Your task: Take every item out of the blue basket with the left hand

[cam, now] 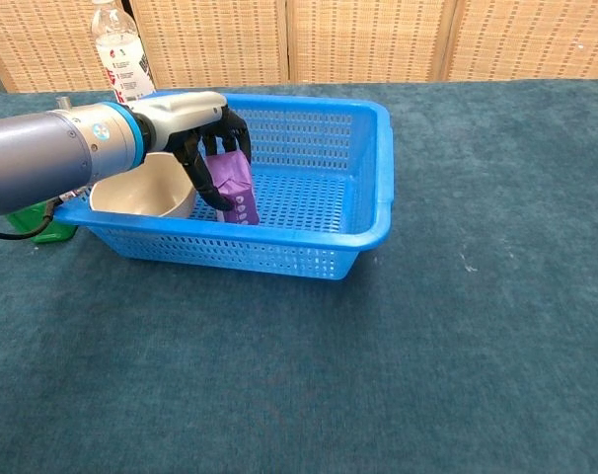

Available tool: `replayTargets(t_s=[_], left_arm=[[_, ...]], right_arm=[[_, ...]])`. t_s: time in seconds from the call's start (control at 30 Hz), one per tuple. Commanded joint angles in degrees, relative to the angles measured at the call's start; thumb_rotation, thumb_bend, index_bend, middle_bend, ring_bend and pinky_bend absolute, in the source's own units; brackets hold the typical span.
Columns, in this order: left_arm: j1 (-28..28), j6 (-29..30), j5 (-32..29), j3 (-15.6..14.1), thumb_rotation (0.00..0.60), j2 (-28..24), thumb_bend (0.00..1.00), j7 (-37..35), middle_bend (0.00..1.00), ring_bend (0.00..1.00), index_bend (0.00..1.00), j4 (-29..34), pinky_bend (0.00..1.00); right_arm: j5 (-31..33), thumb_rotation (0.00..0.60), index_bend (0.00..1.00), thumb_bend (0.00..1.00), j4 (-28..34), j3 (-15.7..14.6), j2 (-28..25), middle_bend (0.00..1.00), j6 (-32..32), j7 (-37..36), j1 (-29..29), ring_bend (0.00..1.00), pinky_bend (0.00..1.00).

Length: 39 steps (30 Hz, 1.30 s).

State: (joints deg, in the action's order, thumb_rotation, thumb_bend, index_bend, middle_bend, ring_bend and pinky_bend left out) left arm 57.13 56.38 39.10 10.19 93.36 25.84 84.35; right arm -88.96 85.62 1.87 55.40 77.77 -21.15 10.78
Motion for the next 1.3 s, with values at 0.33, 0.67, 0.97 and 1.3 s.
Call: replayTargets(t_s=[0.33, 0.67, 0.97, 1.3], left_arm=[[-2.30, 2.55, 5.27, 2.40, 0.600, -3.11, 0.37, -2.90, 0.51, 0.52, 0.72, 3.50, 0.52], [-6.26, 5.32, 10.94, 3.35, 0.600, -10.80, 0.37, -6.49, 0.51, 0.52, 0.72, 12.25, 0.52], [-16.51, 11.96, 24.38, -1.28, 0.600, -24.22, 0.37, -15.64, 0.51, 0.52, 0.72, 22.12, 0.52], [-28.08, 19.26, 44.68, -12.02, 0.600, -30.89, 0.36, -33.82, 0.51, 0.52, 0.72, 12.39, 0.52]], right_arm=[[-0.49, 0.600, 0.00, 0.00, 0.45, -0.14, -0.20, 0.00, 0.57, 0.03, -0.23, 0.00, 0.00], [-1.27, 0.600, 0.00, 0.00, 0.94, -0.39, -0.47, 0.00, 1.29, -0.11, -0.49, 0.00, 0.00], [-2.60, 0.600, 0.00, 0.00, 1.64, -0.85, -0.80, 0.00, 2.68, -0.14, -1.02, 0.00, 0.00], [-4.25, 0.600, 0.00, 0.00, 2.74, -1.63, -0.87, 0.00, 3.18, 1.26, -1.16, 0.00, 0.00]])
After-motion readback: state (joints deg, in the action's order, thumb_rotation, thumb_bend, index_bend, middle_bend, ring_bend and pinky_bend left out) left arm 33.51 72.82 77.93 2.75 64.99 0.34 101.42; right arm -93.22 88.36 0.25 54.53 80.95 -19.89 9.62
